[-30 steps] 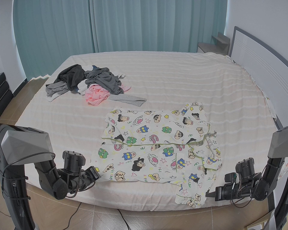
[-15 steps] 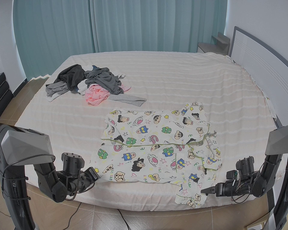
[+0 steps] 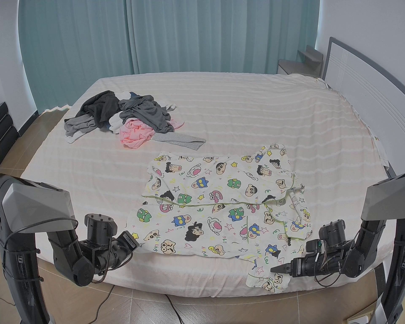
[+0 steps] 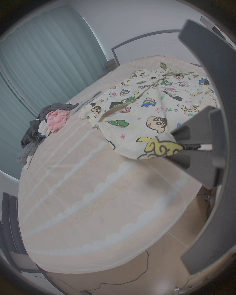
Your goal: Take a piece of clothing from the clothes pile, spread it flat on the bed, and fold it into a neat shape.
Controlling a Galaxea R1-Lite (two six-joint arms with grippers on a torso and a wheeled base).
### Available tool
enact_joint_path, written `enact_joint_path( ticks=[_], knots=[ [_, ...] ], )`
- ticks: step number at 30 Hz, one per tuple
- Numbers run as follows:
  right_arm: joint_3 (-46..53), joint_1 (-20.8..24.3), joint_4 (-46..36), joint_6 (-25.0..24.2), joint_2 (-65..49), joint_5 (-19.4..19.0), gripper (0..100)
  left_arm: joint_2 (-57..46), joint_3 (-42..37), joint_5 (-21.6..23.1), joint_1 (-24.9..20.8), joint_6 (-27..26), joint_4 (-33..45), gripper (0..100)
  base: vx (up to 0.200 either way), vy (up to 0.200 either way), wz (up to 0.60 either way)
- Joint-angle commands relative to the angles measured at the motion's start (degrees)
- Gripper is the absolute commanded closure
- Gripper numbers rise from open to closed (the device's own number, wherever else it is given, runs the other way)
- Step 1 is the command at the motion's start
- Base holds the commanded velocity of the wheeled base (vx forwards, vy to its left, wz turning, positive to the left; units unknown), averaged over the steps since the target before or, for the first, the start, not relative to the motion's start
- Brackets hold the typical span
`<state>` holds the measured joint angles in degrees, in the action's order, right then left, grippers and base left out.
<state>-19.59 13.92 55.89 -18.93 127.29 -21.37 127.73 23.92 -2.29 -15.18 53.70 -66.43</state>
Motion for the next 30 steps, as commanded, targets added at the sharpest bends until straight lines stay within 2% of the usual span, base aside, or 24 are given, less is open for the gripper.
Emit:
enact_joint_path(
  ticks=[1, 8, 14, 15, 19, 30],
  knots=[
    [-2.47, 2.16, -0.08, -0.05, 2.7, 0.01, 0, 0.41, -1.07, -0.08, 0.15, 0.0, -1.95, 100, 0.0, 0.0, 0.0],
    [-4.84, 5.06, -1.31, -0.49, 3.05, 0.1, 0, 0.41, -1.68, 0.01, 0.06, 0.0, -3.01, 100, 0.0, 0.0, 0.0],
    [-6.07, 4.97, -2.81, -0.67, 3.05, 0.19, 0, 0.59, -2.03, 0.09, 0.06, 0.0, -3.01, 100, 0.0, 0.0, 0.0],
    [-5.9, 4.89, -2.81, -0.67, 2.96, 0.72, 100, 0.76, -2.03, 0.01, 0.06, -0.09, -3.09, 100, 0.0, 0.0, 0.0],
    [-5.28, 4.54, -2.9, -0.58, 2.96, 2.03, 100, 1.2, -2.38, -0.08, -0.03, -0.35, -3.09, 100, 0.0, 0.0, 0.0],
    [-4.14, 1.99, -3.6, -0.49, 1.73, 1.95, 100, 0.68, -4.76, -0.08, -0.12, -0.35, -3.27, 100, 0.0, 0.0, 0.0]
  ],
)
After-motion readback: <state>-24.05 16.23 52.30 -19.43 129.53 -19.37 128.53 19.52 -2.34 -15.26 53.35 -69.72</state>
